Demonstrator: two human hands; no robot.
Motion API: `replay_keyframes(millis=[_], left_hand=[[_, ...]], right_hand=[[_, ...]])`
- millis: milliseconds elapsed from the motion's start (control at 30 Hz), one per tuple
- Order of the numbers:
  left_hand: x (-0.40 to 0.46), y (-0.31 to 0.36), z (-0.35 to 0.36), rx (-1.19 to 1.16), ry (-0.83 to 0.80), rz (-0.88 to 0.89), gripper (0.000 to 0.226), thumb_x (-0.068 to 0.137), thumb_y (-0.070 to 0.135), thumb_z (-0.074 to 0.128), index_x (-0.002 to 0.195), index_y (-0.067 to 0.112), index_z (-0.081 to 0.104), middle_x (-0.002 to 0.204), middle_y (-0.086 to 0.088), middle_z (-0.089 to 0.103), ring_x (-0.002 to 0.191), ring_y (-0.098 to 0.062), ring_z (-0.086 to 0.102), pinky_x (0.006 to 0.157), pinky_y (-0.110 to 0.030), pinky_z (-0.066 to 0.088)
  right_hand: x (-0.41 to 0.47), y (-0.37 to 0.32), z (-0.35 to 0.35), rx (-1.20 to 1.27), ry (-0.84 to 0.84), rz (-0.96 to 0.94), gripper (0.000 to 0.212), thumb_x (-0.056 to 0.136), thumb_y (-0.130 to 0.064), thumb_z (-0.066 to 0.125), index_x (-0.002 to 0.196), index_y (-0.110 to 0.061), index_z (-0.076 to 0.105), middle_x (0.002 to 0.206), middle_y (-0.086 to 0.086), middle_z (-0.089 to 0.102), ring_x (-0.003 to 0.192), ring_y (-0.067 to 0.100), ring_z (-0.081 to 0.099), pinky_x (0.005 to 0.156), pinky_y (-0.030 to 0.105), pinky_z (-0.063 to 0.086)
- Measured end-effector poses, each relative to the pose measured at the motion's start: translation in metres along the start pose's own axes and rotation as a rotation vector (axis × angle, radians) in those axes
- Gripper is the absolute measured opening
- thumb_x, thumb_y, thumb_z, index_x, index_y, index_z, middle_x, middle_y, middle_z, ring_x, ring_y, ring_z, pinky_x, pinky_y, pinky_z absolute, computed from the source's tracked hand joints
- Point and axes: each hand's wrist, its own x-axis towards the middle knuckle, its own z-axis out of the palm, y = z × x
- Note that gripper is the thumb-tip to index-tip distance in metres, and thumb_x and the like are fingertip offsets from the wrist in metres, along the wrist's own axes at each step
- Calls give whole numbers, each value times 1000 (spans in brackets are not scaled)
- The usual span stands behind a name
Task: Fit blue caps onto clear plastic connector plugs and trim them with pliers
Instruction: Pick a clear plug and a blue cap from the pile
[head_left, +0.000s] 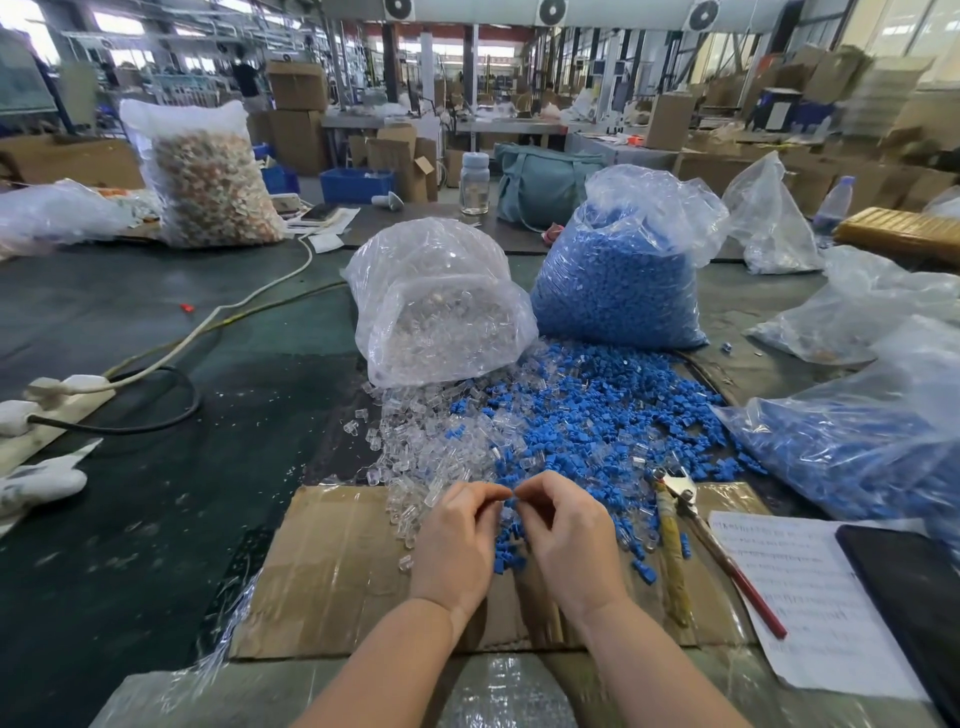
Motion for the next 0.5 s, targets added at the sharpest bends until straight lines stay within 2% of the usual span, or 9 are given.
replay_keyframes(millis=[200,400,500], left_hand=[[4,2,-2,-201,-86,-163,24,91,6,53,87,29,60,89,-6,65,73,-11,64,74,-29,55],[5,5,0,-203,-77,-175,31,88,2,57,80,32,61,90,-7,66,80,-18,66,79,-33,54],[3,7,1,-278,-73,-209,28,89,0,55,81,25,63,88,-11,67,75,-18,67,74,-29,55]], right_hand=[[3,-2,-3,-24,-20,4,4,89,-13,60,90,-14,64,84,-3,65,83,13,58,78,29,49],[4,-5,-6,-12,-20,25,3,87,-12,62,86,-14,63,79,-2,65,78,14,59,74,31,49],[3,-6,-6,8,-13,41,2,88,-13,63,88,-15,63,82,-3,66,80,12,60,75,28,50]])
